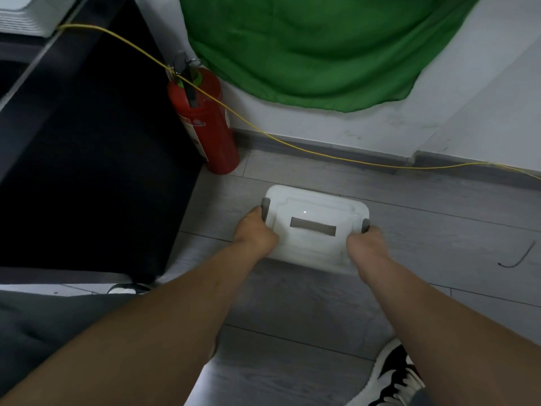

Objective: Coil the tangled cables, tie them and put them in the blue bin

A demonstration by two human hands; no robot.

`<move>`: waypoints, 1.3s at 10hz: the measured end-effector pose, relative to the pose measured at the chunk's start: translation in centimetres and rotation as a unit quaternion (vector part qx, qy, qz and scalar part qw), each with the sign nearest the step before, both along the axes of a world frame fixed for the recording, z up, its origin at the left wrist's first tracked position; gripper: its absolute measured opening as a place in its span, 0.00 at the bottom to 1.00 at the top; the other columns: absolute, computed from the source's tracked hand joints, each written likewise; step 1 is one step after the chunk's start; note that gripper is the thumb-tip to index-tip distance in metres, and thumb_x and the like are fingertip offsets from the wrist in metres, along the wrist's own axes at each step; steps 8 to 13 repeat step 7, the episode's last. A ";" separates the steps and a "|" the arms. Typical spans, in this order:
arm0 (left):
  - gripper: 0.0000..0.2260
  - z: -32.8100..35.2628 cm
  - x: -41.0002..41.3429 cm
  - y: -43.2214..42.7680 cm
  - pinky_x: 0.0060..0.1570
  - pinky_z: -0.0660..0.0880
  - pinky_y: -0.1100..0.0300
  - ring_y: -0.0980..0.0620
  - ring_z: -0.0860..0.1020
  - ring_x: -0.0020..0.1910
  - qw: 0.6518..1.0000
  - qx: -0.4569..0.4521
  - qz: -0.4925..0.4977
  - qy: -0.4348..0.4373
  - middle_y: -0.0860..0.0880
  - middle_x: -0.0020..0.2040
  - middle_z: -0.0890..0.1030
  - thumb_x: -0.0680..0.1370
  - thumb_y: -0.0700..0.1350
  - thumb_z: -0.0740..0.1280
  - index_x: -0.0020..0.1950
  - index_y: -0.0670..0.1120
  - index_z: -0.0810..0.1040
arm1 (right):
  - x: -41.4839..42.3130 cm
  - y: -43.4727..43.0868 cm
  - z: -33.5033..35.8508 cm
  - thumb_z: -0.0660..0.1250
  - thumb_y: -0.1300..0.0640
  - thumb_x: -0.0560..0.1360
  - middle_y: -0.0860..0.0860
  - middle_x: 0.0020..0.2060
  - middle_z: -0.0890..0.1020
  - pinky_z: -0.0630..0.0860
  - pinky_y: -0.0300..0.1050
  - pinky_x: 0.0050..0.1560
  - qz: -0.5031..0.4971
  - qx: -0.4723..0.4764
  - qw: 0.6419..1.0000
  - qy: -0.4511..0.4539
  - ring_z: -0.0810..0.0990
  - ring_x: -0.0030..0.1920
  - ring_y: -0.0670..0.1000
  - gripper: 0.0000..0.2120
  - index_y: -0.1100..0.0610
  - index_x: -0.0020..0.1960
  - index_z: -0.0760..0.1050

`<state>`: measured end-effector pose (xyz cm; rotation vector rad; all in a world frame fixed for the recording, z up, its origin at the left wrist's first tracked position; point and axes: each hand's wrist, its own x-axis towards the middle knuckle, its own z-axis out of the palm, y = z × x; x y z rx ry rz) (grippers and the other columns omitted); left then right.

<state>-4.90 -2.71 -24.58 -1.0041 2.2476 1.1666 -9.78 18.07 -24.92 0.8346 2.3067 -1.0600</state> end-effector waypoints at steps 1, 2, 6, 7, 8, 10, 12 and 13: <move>0.29 0.2 -0.2 0.3 0.63 0.78 0.49 0.44 0.79 0.62 1.000 0.019 -0.002 -0.004 0.46 0.63 0.80 0.69 0.41 0.66 0.72 0.49 0.72 | -0.5 0.0 0.5 0.60 0.63 0.78 0.59 0.67 0.76 0.75 0.53 0.60 -0.006 -0.024 1.000 -0.012 0.77 0.62 0.62 0.27 0.58 0.77 0.65; 0.31 1.7 0.4 0.9 0.66 0.76 0.52 0.44 0.77 0.65 1.000 0.007 -0.018 0.000 0.46 0.66 0.78 0.73 0.39 0.66 0.77 0.49 0.67 | -0.1 -0.5 1.6 0.62 0.59 0.73 0.58 0.67 0.77 0.77 0.55 0.63 0.015 -0.016 1.000 -0.009 0.78 0.63 0.63 0.31 0.57 0.76 0.66; 0.24 17.2 -0.6 2.1 0.60 0.74 0.58 0.44 0.78 0.65 0.956 -0.098 -0.231 0.151 0.43 0.72 0.76 0.80 0.46 0.65 0.77 0.46 0.69 | 1.9 -5.3 18.4 0.62 0.63 0.74 0.50 0.32 0.74 0.64 0.44 0.35 0.183 -0.044 0.964 0.188 0.71 0.36 0.53 0.08 0.58 0.37 0.75; 0.21 21.4 0.2 1.8 0.57 0.74 0.60 0.43 0.79 0.61 0.929 -0.127 -0.275 0.211 0.44 0.66 0.80 0.79 0.45 0.67 0.72 0.45 0.74 | 2.9 -5.7 24.3 0.61 0.61 0.72 0.58 0.31 0.77 0.69 0.47 0.34 0.159 -0.085 0.949 0.260 0.72 0.32 0.56 0.09 0.63 0.36 0.74; 0.21 21.4 0.2 1.8 0.57 0.74 0.60 0.43 0.79 0.61 0.929 -0.127 -0.275 0.211 0.44 0.66 0.80 0.79 0.45 0.67 0.72 0.45 0.74 | 2.9 -5.7 24.3 0.61 0.61 0.72 0.58 0.31 0.77 0.69 0.47 0.34 0.159 -0.085 0.949 0.260 0.72 0.32 0.56 0.09 0.63 0.36 0.74; 0.21 21.4 0.2 1.8 0.57 0.74 0.60 0.43 0.79 0.61 0.929 -0.127 -0.275 0.211 0.44 0.66 0.80 0.79 0.45 0.67 0.72 0.45 0.74 | 2.9 -5.7 24.3 0.61 0.61 0.72 0.58 0.31 0.77 0.69 0.47 0.34 0.159 -0.085 0.949 0.260 0.72 0.32 0.56 0.09 0.63 0.36 0.74; 0.21 21.4 0.2 1.8 0.57 0.74 0.60 0.43 0.79 0.61 0.929 -0.127 -0.275 0.211 0.44 0.66 0.80 0.79 0.45 0.67 0.72 0.45 0.74 | 2.9 -5.7 24.3 0.61 0.61 0.72 0.58 0.31 0.77 0.69 0.47 0.34 0.159 -0.085 0.949 0.260 0.72 0.32 0.56 0.09 0.63 0.36 0.74; 0.21 21.4 0.2 1.8 0.57 0.74 0.60 0.43 0.79 0.61 0.929 -0.127 -0.275 0.211 0.44 0.66 0.80 0.79 0.45 0.67 0.72 0.45 0.74 | 2.9 -5.7 24.3 0.61 0.61 0.72 0.58 0.31 0.77 0.69 0.47 0.34 0.159 -0.085 0.949 0.260 0.72 0.32 0.56 0.09 0.63 0.36 0.74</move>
